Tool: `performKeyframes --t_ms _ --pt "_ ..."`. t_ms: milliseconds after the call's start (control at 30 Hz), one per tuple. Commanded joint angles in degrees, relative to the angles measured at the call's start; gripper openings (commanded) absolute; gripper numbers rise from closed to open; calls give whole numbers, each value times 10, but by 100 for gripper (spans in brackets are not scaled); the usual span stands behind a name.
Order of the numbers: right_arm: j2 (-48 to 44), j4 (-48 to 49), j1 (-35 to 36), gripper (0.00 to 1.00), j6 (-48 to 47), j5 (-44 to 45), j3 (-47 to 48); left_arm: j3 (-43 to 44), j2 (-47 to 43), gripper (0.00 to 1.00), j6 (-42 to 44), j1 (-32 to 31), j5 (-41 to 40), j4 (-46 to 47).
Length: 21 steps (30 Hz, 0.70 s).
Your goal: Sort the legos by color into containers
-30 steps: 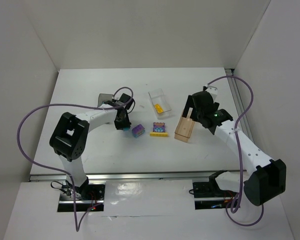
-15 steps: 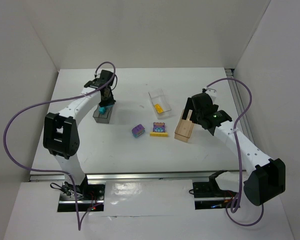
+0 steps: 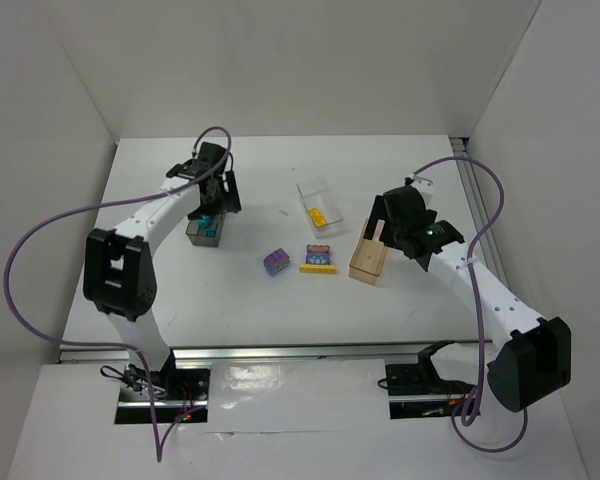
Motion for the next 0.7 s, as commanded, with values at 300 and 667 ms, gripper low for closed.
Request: performKeyframes --t_ms 300,667 --pt "-16 28 15 100 13 -37 -33 -186 -207 100 140 -152 209 137" --pt "113 82 259 99 83 -15 96 -248 -356 100 -33 -73 69 96"
